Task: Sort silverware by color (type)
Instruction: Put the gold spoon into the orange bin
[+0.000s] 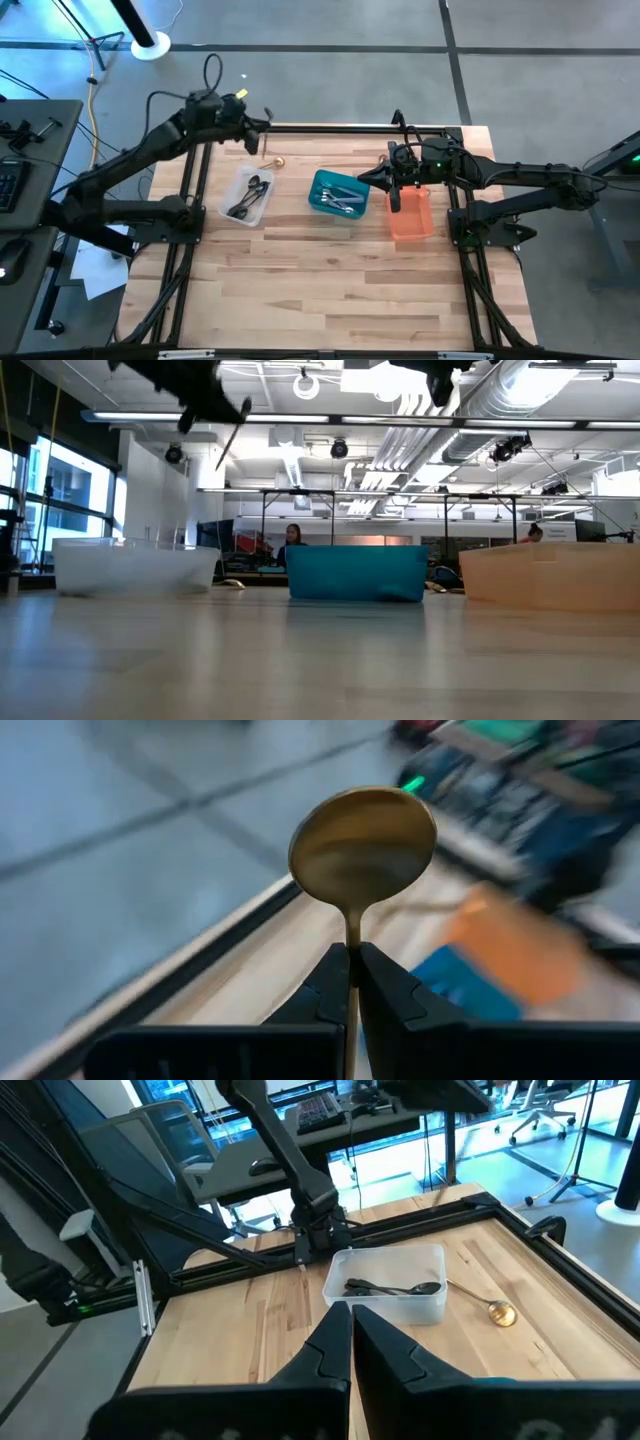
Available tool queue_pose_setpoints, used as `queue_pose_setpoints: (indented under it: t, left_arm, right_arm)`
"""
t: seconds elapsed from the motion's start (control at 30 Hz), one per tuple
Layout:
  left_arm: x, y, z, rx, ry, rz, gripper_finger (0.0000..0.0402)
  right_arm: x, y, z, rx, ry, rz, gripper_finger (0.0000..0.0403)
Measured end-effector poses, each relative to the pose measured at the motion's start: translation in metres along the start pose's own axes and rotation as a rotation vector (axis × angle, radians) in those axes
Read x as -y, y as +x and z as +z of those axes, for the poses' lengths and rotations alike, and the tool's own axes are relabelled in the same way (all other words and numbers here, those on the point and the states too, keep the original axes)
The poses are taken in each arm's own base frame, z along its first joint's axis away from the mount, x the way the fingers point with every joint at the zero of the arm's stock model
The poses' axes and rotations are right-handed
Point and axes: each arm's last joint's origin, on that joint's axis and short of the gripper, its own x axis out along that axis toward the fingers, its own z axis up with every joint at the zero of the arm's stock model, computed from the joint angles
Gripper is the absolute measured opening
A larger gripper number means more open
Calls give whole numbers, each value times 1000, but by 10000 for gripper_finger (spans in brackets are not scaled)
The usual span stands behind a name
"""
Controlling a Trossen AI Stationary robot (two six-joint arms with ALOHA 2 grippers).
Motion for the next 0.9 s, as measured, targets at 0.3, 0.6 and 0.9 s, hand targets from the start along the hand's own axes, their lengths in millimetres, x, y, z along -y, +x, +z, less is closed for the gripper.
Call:
queue_pose_setpoints:
  t: [0.3, 0.6, 0.9]
  left_arm:
    - [72, -32, 17, 293, 115, -373, 0]
    - [114, -21, -2, 417, 144, -535, 0]
    - [106, -2, -48, 471, 52, -550, 0]
  right_arm:
    - [-1, 0, 3, 25, 1, 13, 0]
    - [-3, 0, 9, 83, 4, 60, 0]
    - [-3, 0, 9, 84, 8, 61, 0]
